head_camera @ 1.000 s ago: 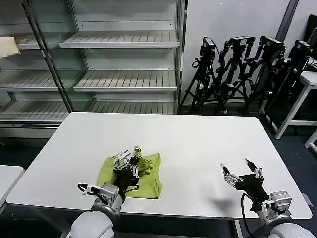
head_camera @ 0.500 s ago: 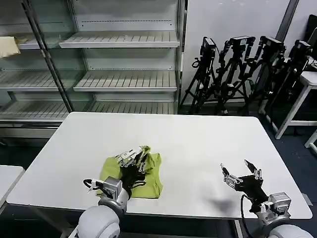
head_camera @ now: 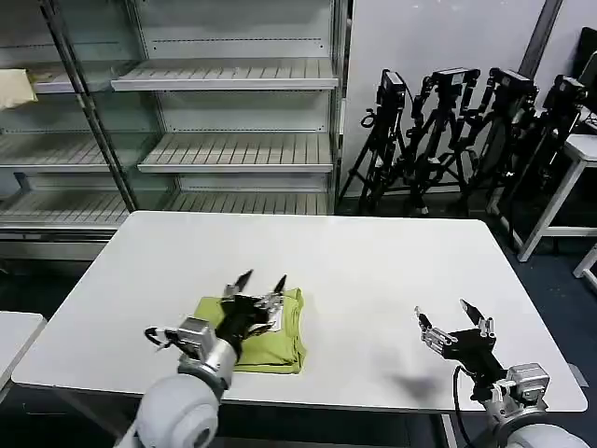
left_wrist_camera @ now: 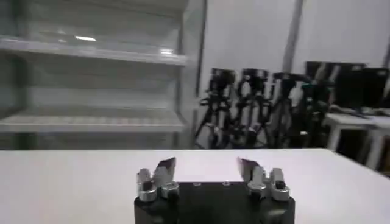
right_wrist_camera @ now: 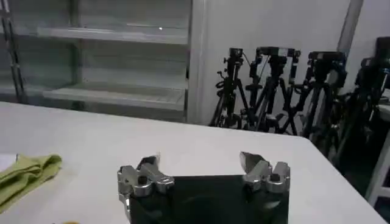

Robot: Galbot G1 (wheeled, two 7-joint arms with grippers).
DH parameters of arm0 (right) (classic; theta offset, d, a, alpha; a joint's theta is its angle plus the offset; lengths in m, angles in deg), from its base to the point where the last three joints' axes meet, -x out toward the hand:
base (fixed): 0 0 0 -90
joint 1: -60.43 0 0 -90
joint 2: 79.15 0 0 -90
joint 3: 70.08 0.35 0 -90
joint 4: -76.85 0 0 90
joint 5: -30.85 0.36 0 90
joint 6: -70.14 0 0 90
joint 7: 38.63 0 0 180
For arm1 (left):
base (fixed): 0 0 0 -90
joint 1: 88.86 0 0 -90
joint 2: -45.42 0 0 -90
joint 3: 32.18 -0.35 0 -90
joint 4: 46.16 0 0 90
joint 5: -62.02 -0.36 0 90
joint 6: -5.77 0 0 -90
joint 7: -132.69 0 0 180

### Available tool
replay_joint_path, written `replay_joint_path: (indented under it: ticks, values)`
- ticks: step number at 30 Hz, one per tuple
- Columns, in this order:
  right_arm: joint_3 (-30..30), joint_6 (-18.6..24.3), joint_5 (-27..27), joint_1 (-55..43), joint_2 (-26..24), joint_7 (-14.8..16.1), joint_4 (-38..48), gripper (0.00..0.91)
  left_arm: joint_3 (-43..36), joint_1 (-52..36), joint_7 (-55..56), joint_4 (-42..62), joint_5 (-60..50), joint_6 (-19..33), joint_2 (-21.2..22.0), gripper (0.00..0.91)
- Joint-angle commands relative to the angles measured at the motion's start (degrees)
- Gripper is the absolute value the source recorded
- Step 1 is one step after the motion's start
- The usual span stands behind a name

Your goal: Fold and organize the clothes.

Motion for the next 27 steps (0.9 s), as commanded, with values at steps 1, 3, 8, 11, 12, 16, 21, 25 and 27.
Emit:
replay_joint_path:
  ticks: [1,3,8,11,12,16,21,25,27]
  values:
    - [-0.08,0.26,0.07,-0.60,0.27,0.05,0.28,0.907,14.59,10.96,0.15,4.01,1.14,-0.39,-3.28,0.907]
    - [-0.14,0.26,0.10,-0.76,0.13,0.04,0.37,0.907,14.49,11.50,0.46,5.45,1.15,-0.39,-2.24,0.907]
    - [-0.05,0.33,0.14,-0.79,-0.29,0.05,0.43,0.907,13.78,11.51,1.60,6.98,1.62,-0.46,-1.05,0.907]
    - [0.05,0.50,0.15,-0.52,-0.33,0.10,0.49,0.907,13.90,11.03,1.97,8.21,1.58,-0.45,-0.97,0.907]
    - [0.08,0.56,0.14,-0.43,-0.37,0.11,0.50,0.907,13.97,10.92,1.82,8.55,1.37,-0.43,-0.93,0.907]
    - [0.33,0.73,0.16,-0.33,-0.62,0.18,0.66,0.907,13.57,11.30,1.80,8.44,1.47,-0.44,-0.35,0.907]
    - [0.10,0.72,0.16,-0.73,-0.59,0.18,1.01,0.907,13.40,11.84,1.68,7.67,5.75,-0.43,-0.04,0.907]
    - [-0.05,0.73,0.16,-0.97,-0.58,0.21,1.31,0.907,12.67,12.12,0.98,7.23,6.08,-0.41,0.28,0.907]
    - [-0.05,0.73,0.15,-1.04,-0.60,0.18,1.36,0.907,12.49,12.18,0.10,7.42,5.61,-0.38,0.53,0.907]
